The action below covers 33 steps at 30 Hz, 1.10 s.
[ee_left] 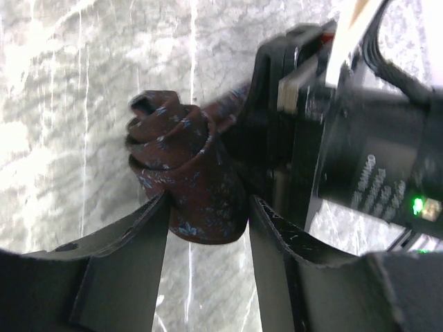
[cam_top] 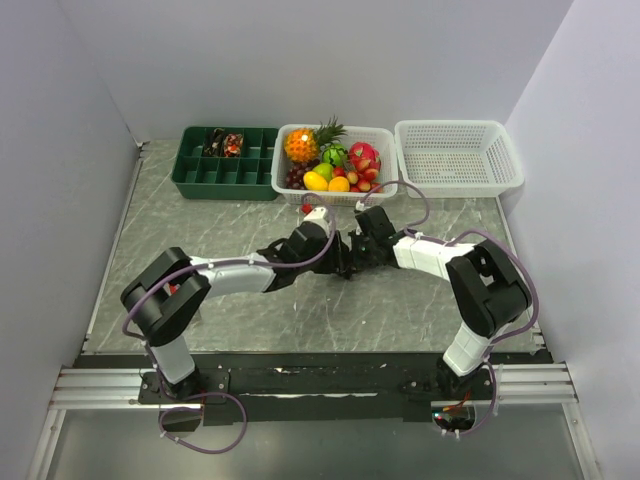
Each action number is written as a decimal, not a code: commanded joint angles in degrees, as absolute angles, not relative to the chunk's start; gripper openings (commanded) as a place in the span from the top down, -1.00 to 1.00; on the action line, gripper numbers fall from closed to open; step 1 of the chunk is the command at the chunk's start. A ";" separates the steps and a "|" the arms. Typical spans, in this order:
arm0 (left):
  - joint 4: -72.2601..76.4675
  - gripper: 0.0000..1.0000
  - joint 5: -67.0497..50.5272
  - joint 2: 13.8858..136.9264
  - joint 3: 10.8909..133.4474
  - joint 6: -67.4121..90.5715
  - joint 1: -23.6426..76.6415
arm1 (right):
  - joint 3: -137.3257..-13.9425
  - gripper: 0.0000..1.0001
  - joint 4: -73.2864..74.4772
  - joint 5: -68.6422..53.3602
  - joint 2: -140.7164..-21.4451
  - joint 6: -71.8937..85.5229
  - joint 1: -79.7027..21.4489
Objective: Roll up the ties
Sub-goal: Roll the tie at the center of the board.
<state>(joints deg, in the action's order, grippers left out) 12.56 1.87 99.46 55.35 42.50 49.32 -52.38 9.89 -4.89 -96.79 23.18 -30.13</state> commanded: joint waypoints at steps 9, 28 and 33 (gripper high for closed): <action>27.33 -0.06 4.39 91.32 46.32 50.45 50.45 | -48.96 1.00 -4.39 -19.33 -95.98 24.26 -31.20; 31.29 -0.02 5.45 94.30 46.05 54.41 50.10 | -54.31 1.00 10.27 -7.22 -90.18 19.60 -33.84; 32.16 -0.02 4.75 96.06 46.58 54.93 50.10 | -54.85 1.00 12.66 -3.70 -88.95 18.81 -33.84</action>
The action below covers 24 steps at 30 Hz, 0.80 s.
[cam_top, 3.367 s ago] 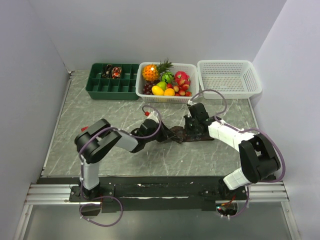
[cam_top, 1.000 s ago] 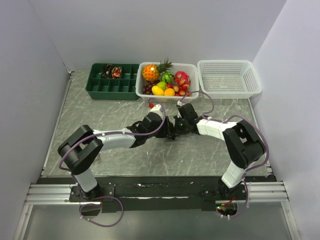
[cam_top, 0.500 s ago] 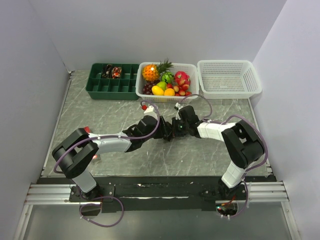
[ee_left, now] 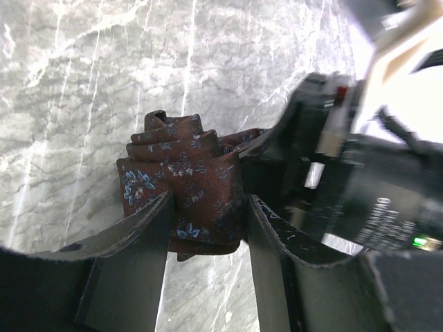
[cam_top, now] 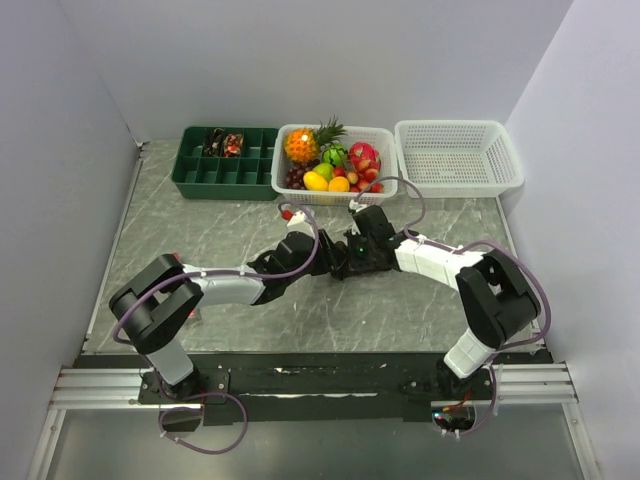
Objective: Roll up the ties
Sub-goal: Roll the tie at the center of the board.
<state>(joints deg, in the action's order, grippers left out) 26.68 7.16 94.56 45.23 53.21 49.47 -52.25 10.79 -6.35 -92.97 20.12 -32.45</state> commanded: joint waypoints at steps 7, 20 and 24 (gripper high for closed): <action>32.34 -0.02 3.96 97.47 47.72 54.93 50.10 | -55.46 1.00 15.29 -0.62 -88.07 18.02 -33.84; 29.54 -0.08 3.86 100.54 52.73 53.44 51.15 | -54.93 1.00 19.25 4.75 -84.20 16.26 -30.59; 28.48 -0.10 3.60 101.60 54.31 52.91 51.68 | -54.06 1.00 19.86 5.27 -82.88 15.91 -28.31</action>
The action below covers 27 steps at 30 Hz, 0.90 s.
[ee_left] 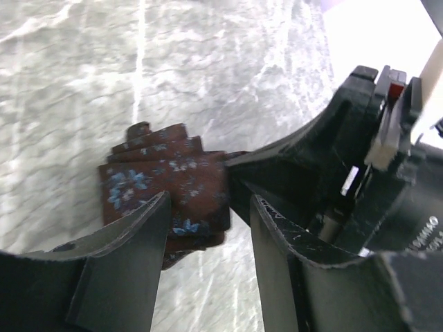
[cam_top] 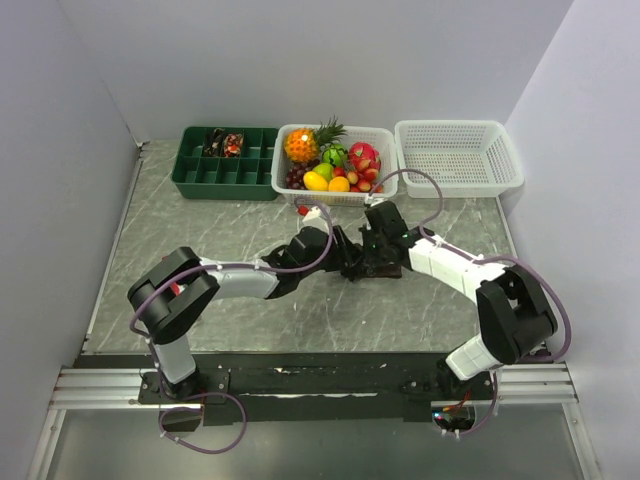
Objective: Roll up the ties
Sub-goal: Roll the tie at the center of the board.
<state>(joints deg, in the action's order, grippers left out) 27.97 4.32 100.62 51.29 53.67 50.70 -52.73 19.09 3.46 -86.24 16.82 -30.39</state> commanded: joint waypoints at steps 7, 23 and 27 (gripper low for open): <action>28.30 -0.11 2.64 104.50 56.34 52.82 52.47 | -51.95 1.00 20.21 4.66 -78.84 15.73 -24.09; 29.88 -0.09 0.70 107.84 56.87 53.17 53.17 | -48.60 1.00 16.79 -4.66 -80.59 17.84 -22.76; 29.53 -0.09 1.14 107.49 56.69 53.26 53.09 | -48.52 1.00 17.84 -3.26 -82.53 18.19 -22.76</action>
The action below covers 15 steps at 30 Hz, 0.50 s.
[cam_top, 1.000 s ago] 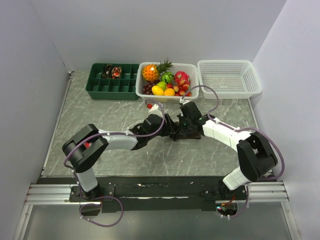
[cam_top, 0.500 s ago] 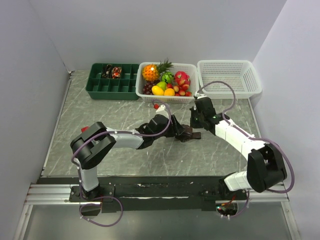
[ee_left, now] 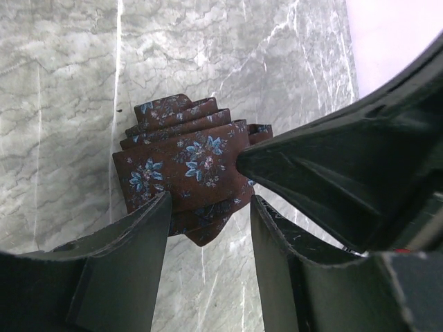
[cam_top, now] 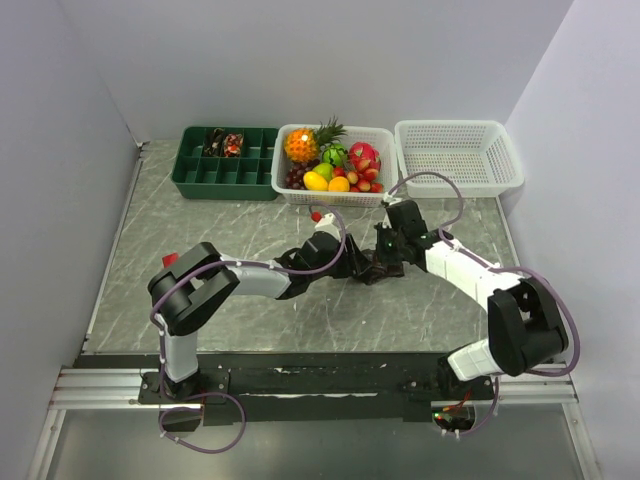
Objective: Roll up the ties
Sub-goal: Roll the tie at the center of the board.
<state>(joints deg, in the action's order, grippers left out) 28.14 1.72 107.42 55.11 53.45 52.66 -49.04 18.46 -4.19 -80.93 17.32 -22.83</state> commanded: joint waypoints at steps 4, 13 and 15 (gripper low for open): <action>26.47 -0.12 4.03 104.77 55.81 52.91 53.17 | -48.08 1.00 18.98 -1.32 -83.93 18.98 -22.68; 22.85 -0.69 7.21 102.39 52.74 54.93 52.21 | -46.50 1.00 19.42 -0.09 -84.46 19.69 -22.76; 25.47 -0.71 5.28 103.44 51.51 55.72 51.86 | -46.32 1.00 19.42 -0.09 -84.55 19.77 -22.76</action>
